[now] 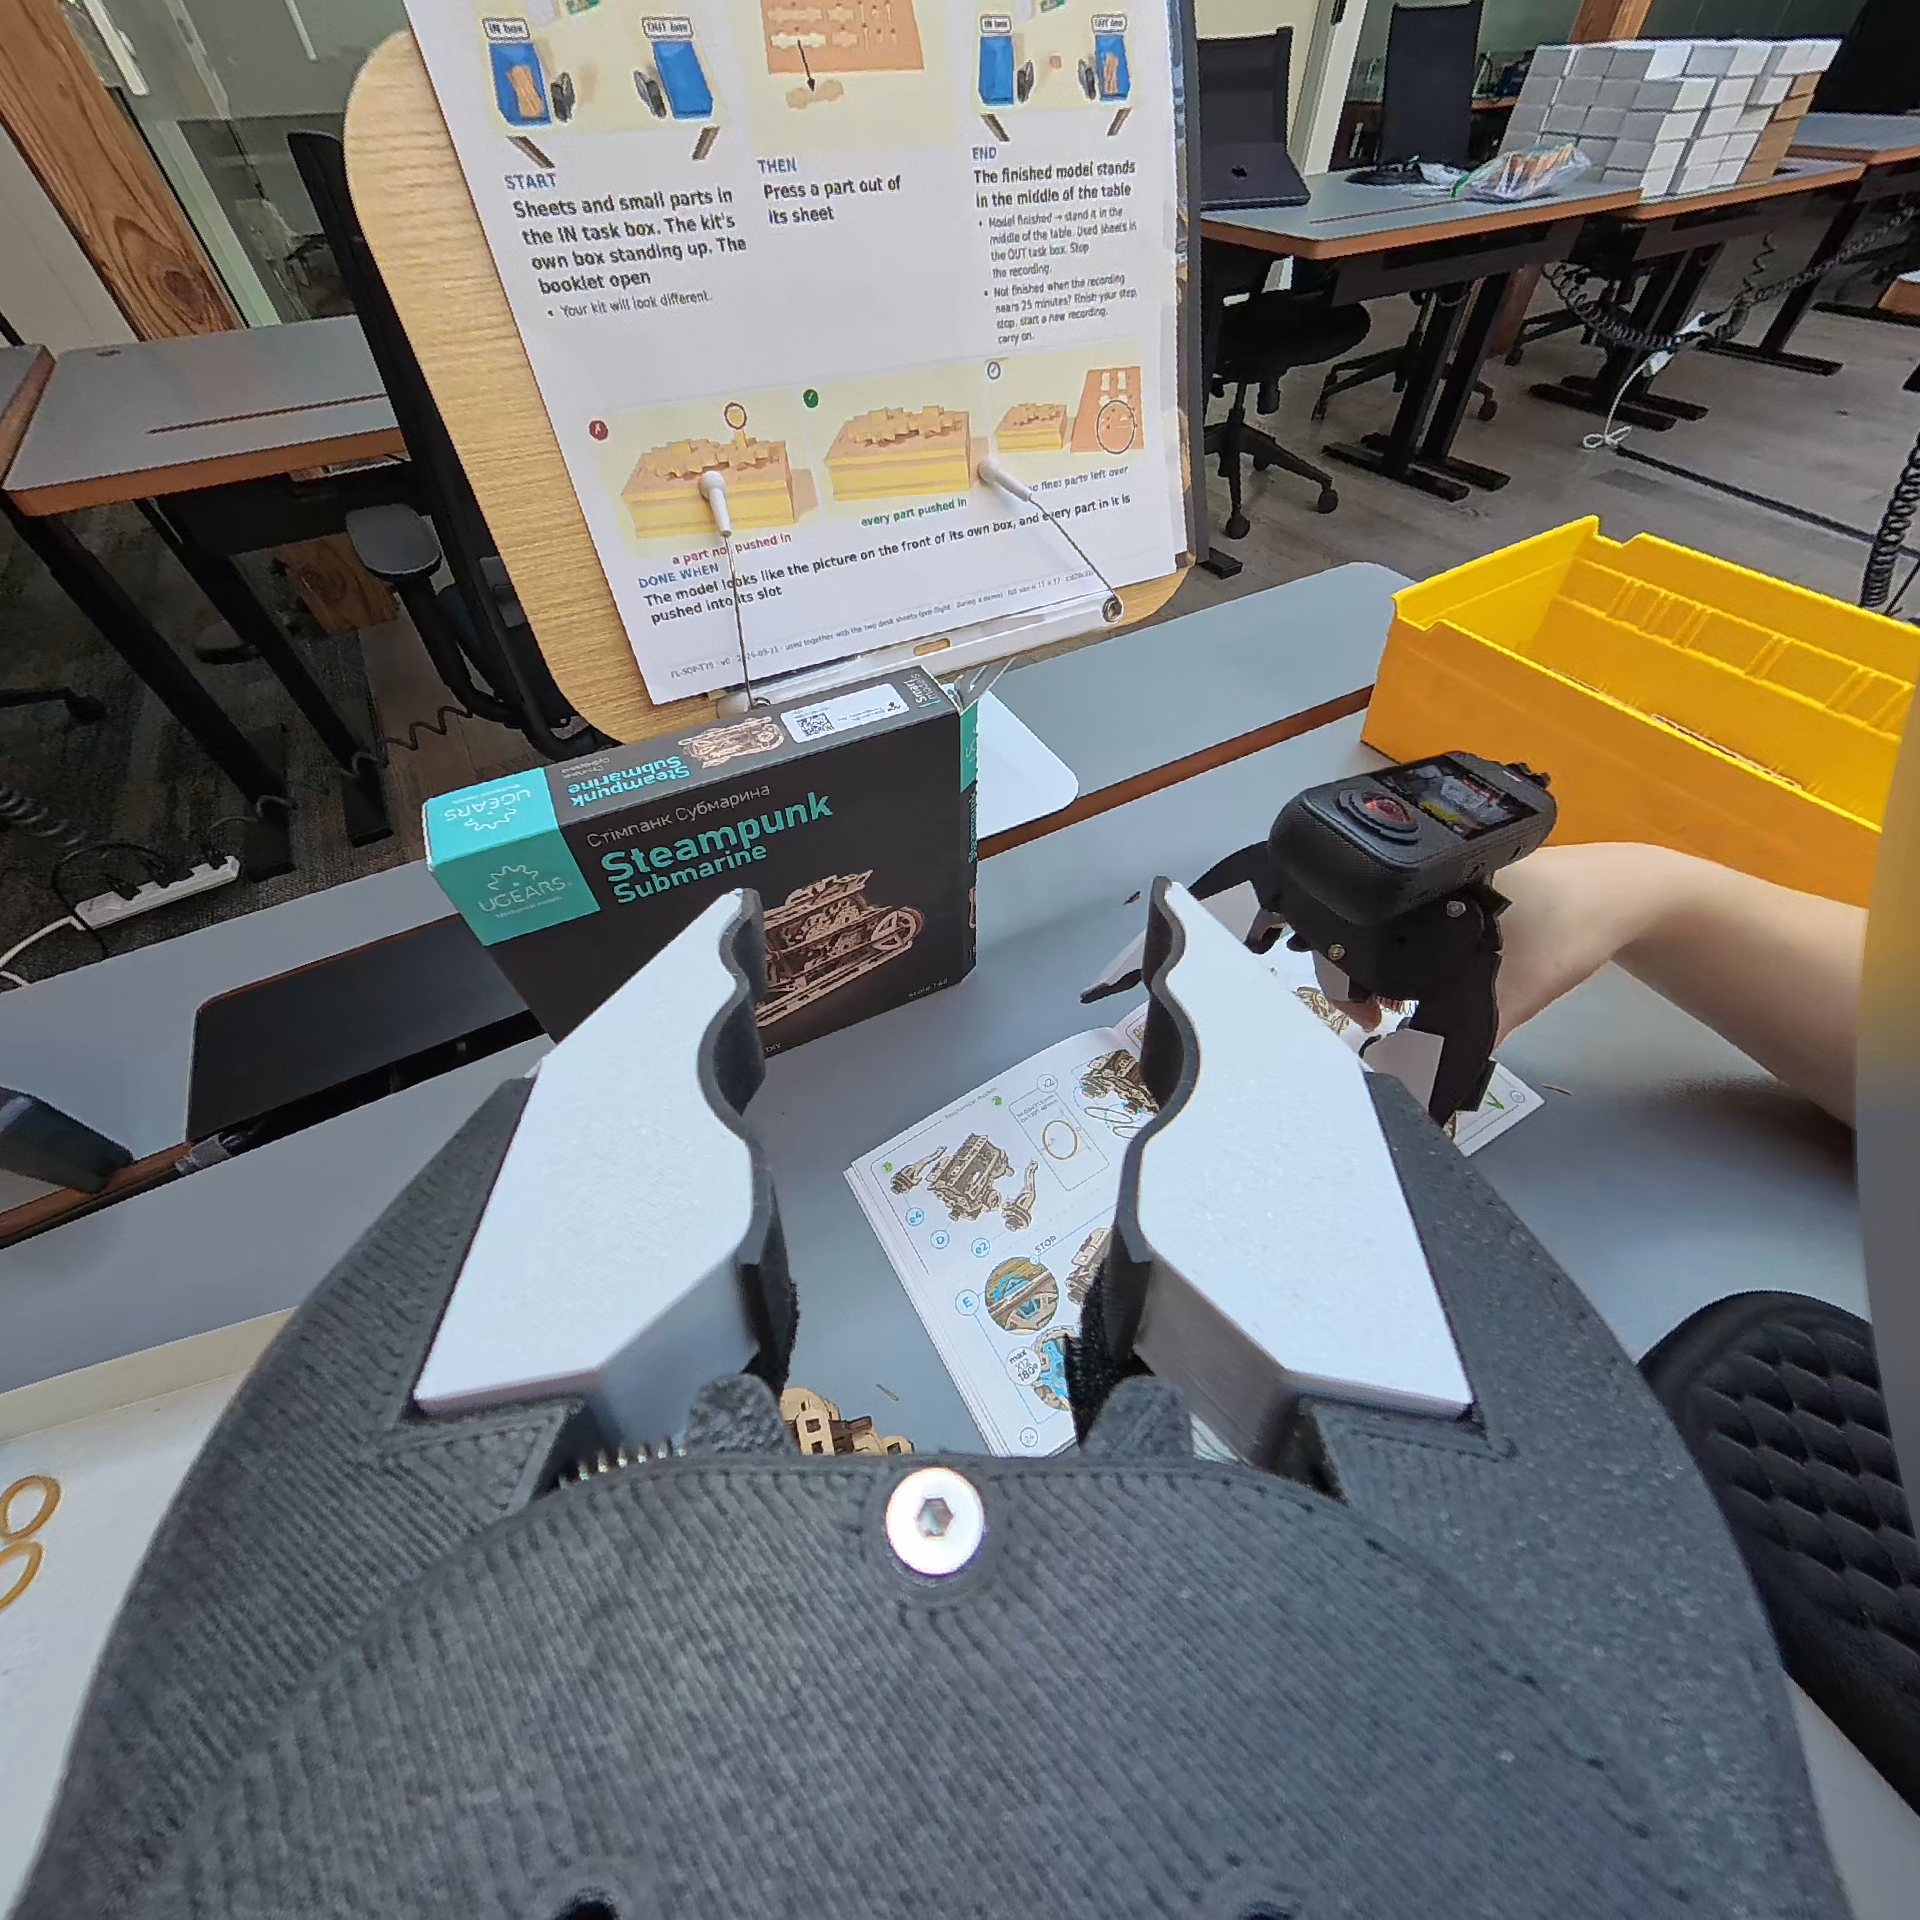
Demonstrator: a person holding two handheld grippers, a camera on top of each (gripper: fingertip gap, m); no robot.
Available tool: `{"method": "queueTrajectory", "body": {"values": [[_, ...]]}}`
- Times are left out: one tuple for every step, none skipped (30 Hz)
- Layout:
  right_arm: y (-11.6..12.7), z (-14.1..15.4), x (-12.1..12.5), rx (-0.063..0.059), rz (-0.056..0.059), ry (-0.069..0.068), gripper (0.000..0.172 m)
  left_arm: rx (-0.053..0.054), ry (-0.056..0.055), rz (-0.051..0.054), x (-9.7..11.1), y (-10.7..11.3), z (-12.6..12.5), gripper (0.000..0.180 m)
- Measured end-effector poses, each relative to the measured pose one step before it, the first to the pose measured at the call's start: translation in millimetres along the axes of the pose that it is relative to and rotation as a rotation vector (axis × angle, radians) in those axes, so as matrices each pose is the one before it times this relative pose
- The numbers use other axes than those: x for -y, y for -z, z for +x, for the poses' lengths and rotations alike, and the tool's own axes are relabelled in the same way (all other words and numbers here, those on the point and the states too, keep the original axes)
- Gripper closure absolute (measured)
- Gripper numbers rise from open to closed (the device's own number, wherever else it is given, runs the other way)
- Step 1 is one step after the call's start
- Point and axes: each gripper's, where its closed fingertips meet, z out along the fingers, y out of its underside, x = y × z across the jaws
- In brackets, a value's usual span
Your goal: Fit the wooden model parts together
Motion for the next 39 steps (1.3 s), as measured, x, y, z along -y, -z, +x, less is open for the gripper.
{"method": "queueTrajectory", "body": {"values": [[-1.87, 0.35, -1.18, -0.0026, 0.0012, 0.0201, 0.018, 0.0006, 0.0001, -0.0002, -0.03, 0.04, -0.17, 0.108], [-2.46, -1.75, -0.8, 0.0128, 0.005, 0.0037, 0.018, -0.0001, 0.0006, -0.0004, -0.11, -0.15, -0.1, 0.108], [-2.74, -1.63, -0.03, 0.017, 0.0084, -0.0114, 0.018, -0.0006, 0.0006, -0.0009, -0.21, -0.36, 0.0, 0.108], [-2.77, -0.95, 0.95, 0.0135, 0.0133, -0.0126, 0.018, -0.0004, 0.0, -0.0015, -0.32, -0.25, 0.06, 0.108], [-2.37, 0.34, 0.89, 0.0036, 0.0123, -0.0038, 0.018, -0.0004, -0.0006, -0.0016, -0.38, -0.43, 0.17, 0.108], [-2.29, 0.7, 0.62, -0.0015, 0.0093, 0.002, 0.018, -0.0002, -0.001, -0.0016, -0.41, -0.34, 0.14, 0.108], [-2.13, -0.28, -0.64, 0.0017, 0.0017, 0.0058, 0.018, 0.0004, -0.0009, -0.0015, -0.21, -0.26, -0.03, 0.108], [-2.28, -0.45, -1.92, -0.0006, -0.0078, 0.0069, 0.019, 0.0, -0.0003, -0.0006, -0.17, 0.01, -0.02, 0.108], [-1.27, -1.05, -0.06, 0.0048, 0.0023, 0.0005, 0.019, -0.0004, 0.0003, 0.0004, 0.15, 0.03, -0.02, 0.108], [-0.06, -0.64, 0.74, 0.0029, 0.0061, 0.0011, 0.02, 0.0003, 0.0002, 0.0006, 0.11, 0.23, -0.15, 0.108], [0.14, -0.1, 0.01, -0.0026, 0.0, 0.0099, 0.02, 0.0011, 0.0003, 0.0008, 0.23, 0.24, -0.26, 0.108], [0.61, -0.97, 0.54, 0.0038, 0.0026, 0.0102, 0.021, 0.0009, 0.0007, 0.0014, 0.3, 0.26, -0.38, 0.108], [0.45, 0.0, 0.84, -0.006, 0.0013, 0.0139, 0.021, 0.0003, 0.0007, 0.0015, 0.3, 0.29, -0.08, 0.108], [0.6, 0.52, 1.87, -0.0123, 0.0043, 0.0181, 0.021, 0.0007, 0.0, 0.0009, 0.22, 0.33, -0.19, 0.108], [0.69, 0.08, 1.81, -0.0118, 0.0028, 0.0208, 0.021, 0.0011, -0.0007, 0.0006, 0.13, 0.17, -0.14, 0.108], [0.84, 0.06, 1.9, -0.013, 0.0, 0.0201, 0.021, 0.0006, -0.0005, 0.0003, 0.13, 0.06, 0.01, 0.108], [0.88, -0.1, 1.71, -0.0132, -0.0027, 0.0218, 0.022, -0.0003, 0.0001, 0.0001, -0.02, 0.09, 0.08, 0.108], [0.9, -0.3, 2.02, -0.0133, -0.0029, 0.0227, 0.022, 0.0, 0.0001, 0.0001, 0.0, 0.03, -0.08, 0.108], [0.86, -0.04, 1.85, -0.0154, -0.0046, 0.0224, 0.022, 0.0006, -0.0001, 0.0002, 0.09, 0.13, -0.15, 0.108], [0.82, 0.03, 1.73, -0.0159, -0.0069, 0.0203, 0.022, 0.0005, 0.0002, 0.0003, 0.01, 0.1, -0.12, 0.108], [0.81, 0.25, 1.58, -0.0169, -0.0095, 0.0194, 0.022, 0.0002, 0.0004, 0.0008, 0.24, 0.24, -0.13, 0.108], [0.99, 0.29, 2.0, -0.0191, -0.0083, 0.0232, 0.022, 0.0006, 0.0001, 0.0014, 0.3, 0.29, -0.17, 0.108], [1.16, 0.17, 2.03, -0.0197, -0.0086, 0.0256, 0.022, 0.0011, -0.0002, 0.0013, 0.24, 0.42, -0.33, 0.108], [1.26, 0.5, 2.09, -0.0216, -0.0102, 0.0255, 0.022, 0.0008, 0.0002, 0.0015, 0.39, 0.34, -0.29, 0.108], [1.16, 0.38, 2.32, -0.0214, -0.0091, 0.0262, 0.022, 0.0003, 0.0009, 0.0016, 0.31, 0.31, -0.16, 0.108], [1.02, 0.24, 1.92, -0.0185, -0.0107, 0.0228, 0.022, 0.0001, 0.0008, 0.001, 0.25, 0.26, -0.18, 0.108], [0.96, 0.03, 1.34, -0.0148, -0.0138, 0.0181, 0.022, 0.0002, 0.0003, 0.0003, 0.11, 0.12, -0.08, 0.108], [0.83, 0.09, 1.07, -0.0126, -0.0109, 0.0155, 0.022, 0.0001, -0.0003, 0.0001, 0.07, 0.2, 0.03, 0.108], [0.65, 0.21, 0.87, -0.0114, -0.0095, 0.0114, 0.022, 0.0, -0.0005, 0.0001, 0.0, 0.05, 0.09, 0.108], [0.44, 0.39, 0.87, -0.0111, -0.0069, 0.0094, 0.023, 0.0002, -0.0005, 0.0003, 0.1, 0.15, 0.1, 0.108], [0.4, 0.24, 0.83, -0.0086, -0.0047, 0.0081, 0.023, 0.0002, -0.0001, 0.0007, 0.26, 0.13, -0.1, 0.108], [0.22, 0.0, 0.47, -0.0049, -0.0051, 0.0052, 0.023, -0.0001, 0.0005, 0.0008, 0.15, 0.18, 0.02, 0.108], [0.25, 0.01, 0.01, -0.003, -0.0055, 0.0024, 0.023, -0.0003, 0.0005, 0.0005, 0.14, 0.11, 0.01, 0.108], [0.17, 0.03, 0.04, -0.0021, -0.0031, 0.0021, 0.023, 0.0002, 0.0, 0.0002, -0.01, 0.11, -0.09, 0.108], [0.07, -0.02, 0.22, -0.0015, -0.0009, 0.0021, 0.023, 0.0006, -0.0002, 0.0003, 0.11, 0.1, -0.07, 0.108], [0.12, 0.08, 0.05, -0.0005, -0.0004, 0.0006, 0.023, 0.0002, 0.0001, 0.0004, 0.05, -0.03, -0.02, 0.108], [-0.04, 0.0, -0.15, 0.0006, -0.0007, -0.0016, 0.023, -0.0004, 0.0003, 0.0002, -0.05, -0.13, 0.05, 0.108], [-0.07, -0.02, -0.12, 0.0011, 0.0003, -0.0016, 0.023, -0.0004, -0.0001, -0.0005, -0.04, -0.06, 0.02, 0.108], [-0.09, -0.08, -0.11, 0.0017, 0.0013, -0.002, 0.023, 0.0, -0.0002, -0.001, -0.28, -0.19, 0.02, 0.108]]}}
